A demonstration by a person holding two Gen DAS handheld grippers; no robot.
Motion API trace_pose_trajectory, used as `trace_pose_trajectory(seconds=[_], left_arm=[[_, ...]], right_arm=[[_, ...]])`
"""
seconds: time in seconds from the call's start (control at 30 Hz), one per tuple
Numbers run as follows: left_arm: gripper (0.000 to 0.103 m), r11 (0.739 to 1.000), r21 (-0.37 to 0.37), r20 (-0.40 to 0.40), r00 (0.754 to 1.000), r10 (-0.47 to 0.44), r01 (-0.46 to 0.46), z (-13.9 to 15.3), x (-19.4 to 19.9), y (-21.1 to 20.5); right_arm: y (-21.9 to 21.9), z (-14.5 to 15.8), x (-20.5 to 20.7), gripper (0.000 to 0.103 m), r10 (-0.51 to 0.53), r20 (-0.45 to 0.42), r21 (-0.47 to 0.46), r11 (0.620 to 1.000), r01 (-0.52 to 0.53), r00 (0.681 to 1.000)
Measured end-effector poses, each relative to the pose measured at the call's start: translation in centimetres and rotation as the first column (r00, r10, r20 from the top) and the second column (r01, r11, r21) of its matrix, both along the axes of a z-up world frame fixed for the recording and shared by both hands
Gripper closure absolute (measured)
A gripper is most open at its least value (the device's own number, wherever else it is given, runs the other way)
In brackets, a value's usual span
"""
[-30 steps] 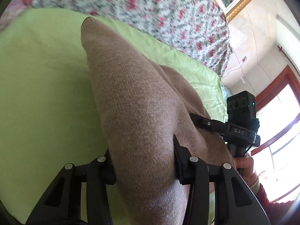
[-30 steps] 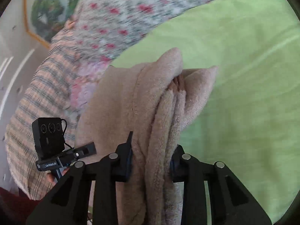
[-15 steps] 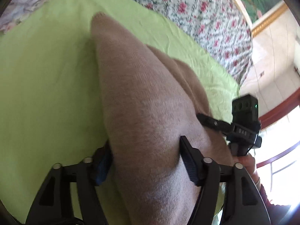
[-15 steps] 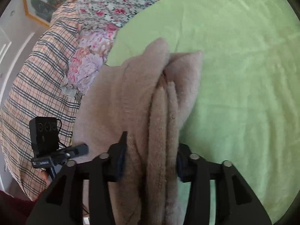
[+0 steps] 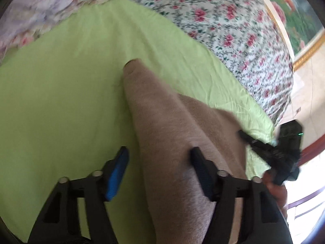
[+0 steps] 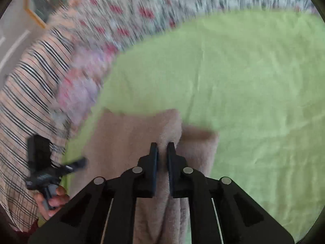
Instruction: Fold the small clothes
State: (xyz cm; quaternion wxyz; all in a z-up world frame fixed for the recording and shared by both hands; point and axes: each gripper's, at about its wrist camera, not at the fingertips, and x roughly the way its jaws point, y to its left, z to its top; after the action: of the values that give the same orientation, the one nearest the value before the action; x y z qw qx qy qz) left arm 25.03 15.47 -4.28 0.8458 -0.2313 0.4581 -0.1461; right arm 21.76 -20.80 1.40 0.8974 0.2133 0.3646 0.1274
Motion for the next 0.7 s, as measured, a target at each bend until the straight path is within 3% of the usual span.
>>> trace_pose_trajectory(seconds=[0.07,0.13,0.23,0.3,0.43,0.53,0.7], left_arm=[[0.046,0.997,0.068,0.022,1.0,-0.022,0.02,0.4,0.0,-1.2],[0.047,0.99,0.135,0.024,0.999,-0.042,0.038,0.3,0.4,-2.8],[0.046,0.962,0.266,0.042,0.997,-0.069,0.055,0.3,0.5,-4.9],[0.046,0.944,0.324,0.047,0.996,-0.08,0.06,0.8,-0.1,-5.6],[0.046,0.931,0.357,0.072,0.992,-0.102,0.07,2.7,-3.0,-5.3],[0.046,0.933,0.351,0.11,0.986,-0.128,0.082,4.1,-7.0,-4.9],[0.043,0.937,0.331,0.152,0.973,-0.171,0.113,4.0,-14.7,-4.9]], right_arm=[[-1.0,0.4,-1.2,0.096,-0.039,0.017,-0.002,0.999,0.039,0.999],[-1.4,-1.1,-0.9,0.096,-0.054,-0.04,-0.035,0.998,0.053,0.998],[-1.2,-4.1,0.3,0.096,-0.058,-0.132,-0.08,0.996,0.048,0.99],[-1.2,-4.6,0.1,0.095,-0.068,-0.133,-0.08,0.995,0.057,0.989],[-1.6,-2.9,-1.8,0.091,-0.098,-0.116,-0.056,0.994,0.092,0.988],[-1.5,-1.0,-5.3,0.091,-0.086,-0.068,-0.039,0.996,0.084,0.994],[-0.5,-0.7,-10.4,0.091,-0.06,-0.055,-0.004,0.998,0.06,0.997]])
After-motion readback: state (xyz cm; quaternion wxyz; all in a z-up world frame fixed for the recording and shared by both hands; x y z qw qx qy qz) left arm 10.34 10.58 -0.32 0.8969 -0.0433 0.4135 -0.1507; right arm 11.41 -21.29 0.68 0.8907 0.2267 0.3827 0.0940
